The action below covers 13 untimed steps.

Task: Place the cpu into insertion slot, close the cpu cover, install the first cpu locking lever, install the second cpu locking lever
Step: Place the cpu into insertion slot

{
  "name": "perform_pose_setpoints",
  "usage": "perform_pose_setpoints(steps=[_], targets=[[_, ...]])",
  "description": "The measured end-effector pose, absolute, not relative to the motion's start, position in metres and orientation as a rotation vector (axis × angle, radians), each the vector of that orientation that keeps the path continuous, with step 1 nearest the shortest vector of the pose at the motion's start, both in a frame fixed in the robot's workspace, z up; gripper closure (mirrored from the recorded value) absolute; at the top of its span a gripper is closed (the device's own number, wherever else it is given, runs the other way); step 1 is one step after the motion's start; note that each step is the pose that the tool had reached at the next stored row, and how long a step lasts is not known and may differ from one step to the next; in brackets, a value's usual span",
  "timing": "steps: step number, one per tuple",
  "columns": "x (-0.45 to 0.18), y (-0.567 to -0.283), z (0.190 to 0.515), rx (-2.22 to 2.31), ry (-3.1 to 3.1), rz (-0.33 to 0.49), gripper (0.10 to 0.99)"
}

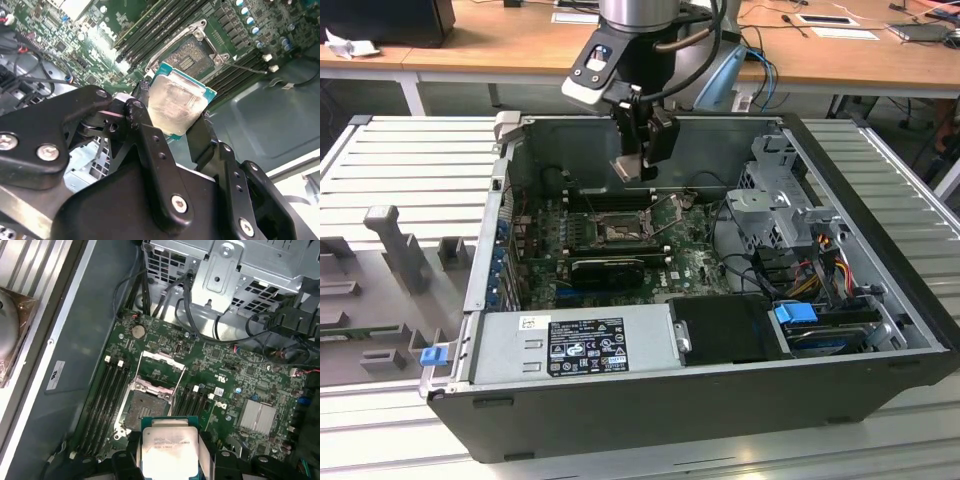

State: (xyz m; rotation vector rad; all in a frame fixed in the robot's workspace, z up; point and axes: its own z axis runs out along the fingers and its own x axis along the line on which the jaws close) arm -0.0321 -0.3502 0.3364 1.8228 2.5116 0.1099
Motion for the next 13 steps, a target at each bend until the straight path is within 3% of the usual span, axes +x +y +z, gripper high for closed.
perform_pose_setpoints(steps=[13], targets=[[-0.0351,-0.3502,0.3325,1.874,2.472,0.108,0.545]])
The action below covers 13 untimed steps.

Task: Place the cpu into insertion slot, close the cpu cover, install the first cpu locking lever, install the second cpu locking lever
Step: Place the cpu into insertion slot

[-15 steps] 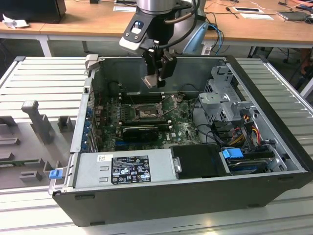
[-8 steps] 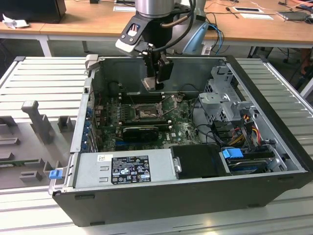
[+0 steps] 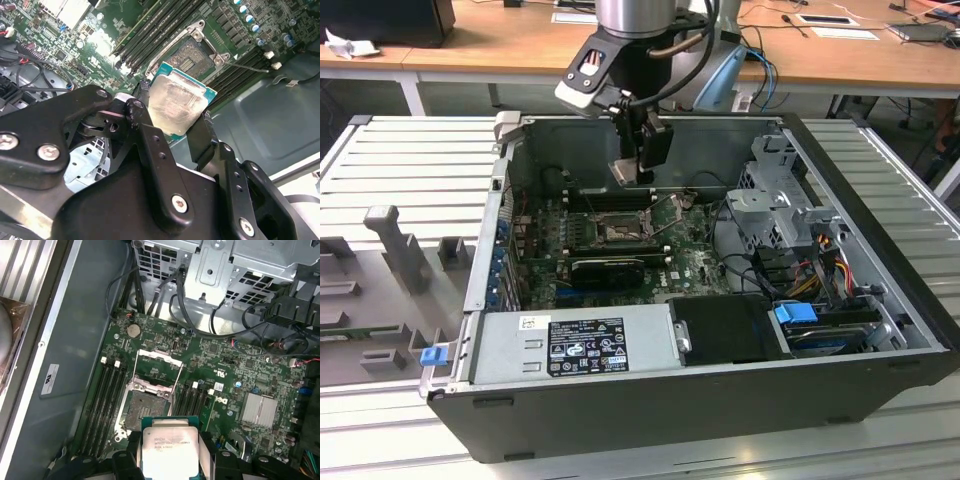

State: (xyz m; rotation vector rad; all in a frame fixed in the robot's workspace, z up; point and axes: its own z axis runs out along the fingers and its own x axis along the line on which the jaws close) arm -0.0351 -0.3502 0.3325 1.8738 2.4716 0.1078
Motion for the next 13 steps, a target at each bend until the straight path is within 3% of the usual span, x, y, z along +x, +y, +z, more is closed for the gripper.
perform_pose_setpoints(steps=[13], targets=[[-0.0356,-0.3502,0.3291,1.948,2.411,0.105,0.545]])
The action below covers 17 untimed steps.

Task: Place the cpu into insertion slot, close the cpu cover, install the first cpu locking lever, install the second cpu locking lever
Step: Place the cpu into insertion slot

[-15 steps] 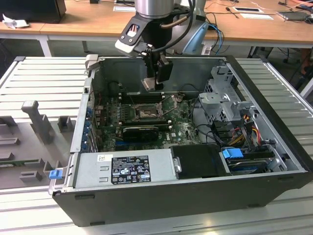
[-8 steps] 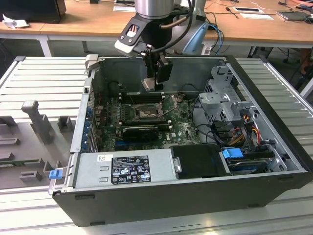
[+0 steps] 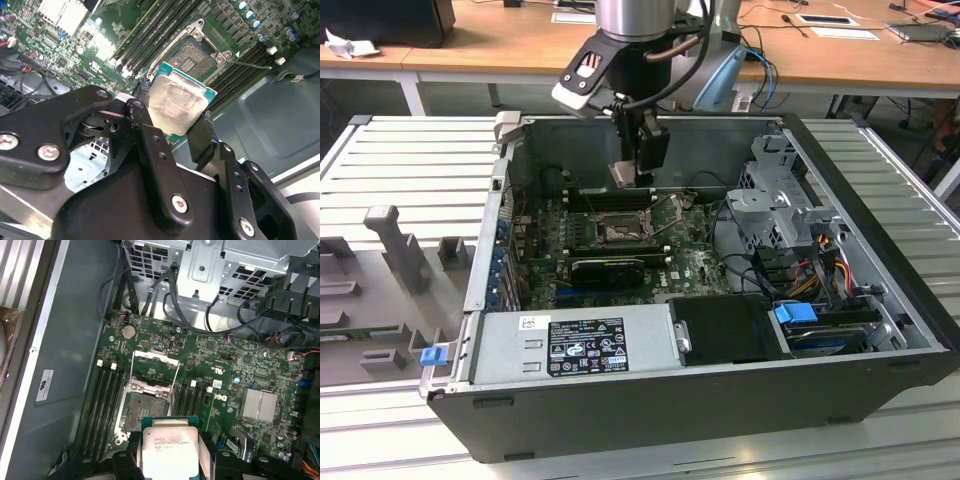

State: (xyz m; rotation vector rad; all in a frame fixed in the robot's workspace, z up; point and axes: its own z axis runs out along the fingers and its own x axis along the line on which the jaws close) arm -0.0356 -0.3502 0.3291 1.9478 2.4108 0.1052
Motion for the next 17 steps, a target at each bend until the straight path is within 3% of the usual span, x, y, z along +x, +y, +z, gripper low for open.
perform_pose_setpoints(steps=[17], targets=[[-0.0371,-0.3502,0.3212,2.016,2.358,0.098,0.545]])
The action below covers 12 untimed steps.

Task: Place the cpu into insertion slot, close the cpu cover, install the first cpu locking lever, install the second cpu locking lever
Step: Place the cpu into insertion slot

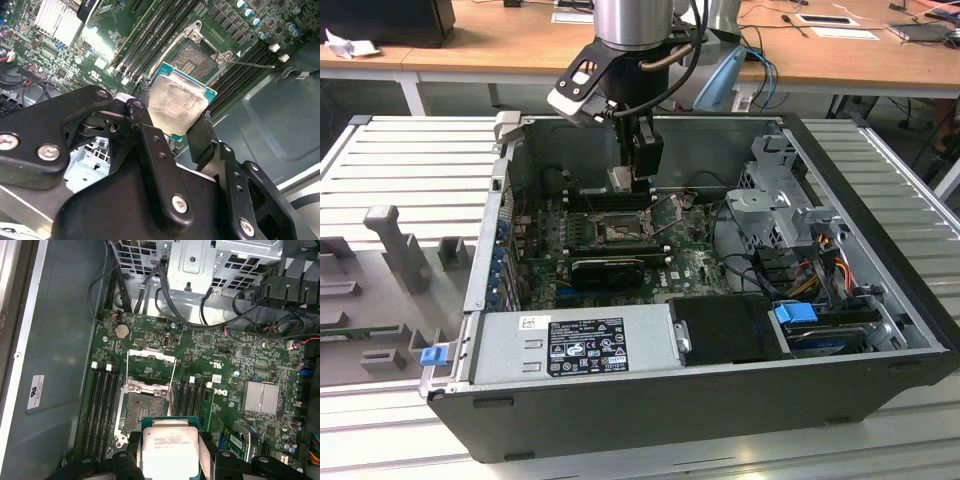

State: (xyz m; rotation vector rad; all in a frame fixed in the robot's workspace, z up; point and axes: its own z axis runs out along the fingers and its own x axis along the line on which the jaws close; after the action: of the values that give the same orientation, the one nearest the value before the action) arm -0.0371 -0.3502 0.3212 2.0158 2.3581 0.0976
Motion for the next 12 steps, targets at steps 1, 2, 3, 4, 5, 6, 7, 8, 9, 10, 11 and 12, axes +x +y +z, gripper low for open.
perform_pose_setpoints(steps=[1,2,3,4,5,6,7,8,9,10,11,12], targets=[[-0.0373,-0.3502,0.321,2.019,2.356,0.097,0.545],[-0.0376,-0.3502,0.3209,2.022,2.353,0.097,0.545],[-0.0379,-0.3502,0.3209,2.026,2.349,0.097,0.545],[-0.0379,-0.3503,0.3209,2.029,2.346,0.097,0.545],[-0.0382,-0.3502,0.3207,2.034,2.342,0.097,0.545],[-0.0383,-0.3502,0.3206,2.037,2.339,0.097,0.545],[-0.0382,-0.3502,0.3205,2.044,2.333,0.097,0.545],[-0.0382,-0.3502,0.3202,2.065,2.314,0.096,0.545],[-0.0383,-0.3502,0.3199,2.08,2.3,0.095,0.545],[-0.0383,-0.3502,0.3196,2.096,2.285,0.095,0.545],[-0.0383,-0.3502,0.3191,2.119,2.263,0.094,0.545],[-0.0383,-0.3502,0.3188,2.131,2.251,0.094,0.545]])
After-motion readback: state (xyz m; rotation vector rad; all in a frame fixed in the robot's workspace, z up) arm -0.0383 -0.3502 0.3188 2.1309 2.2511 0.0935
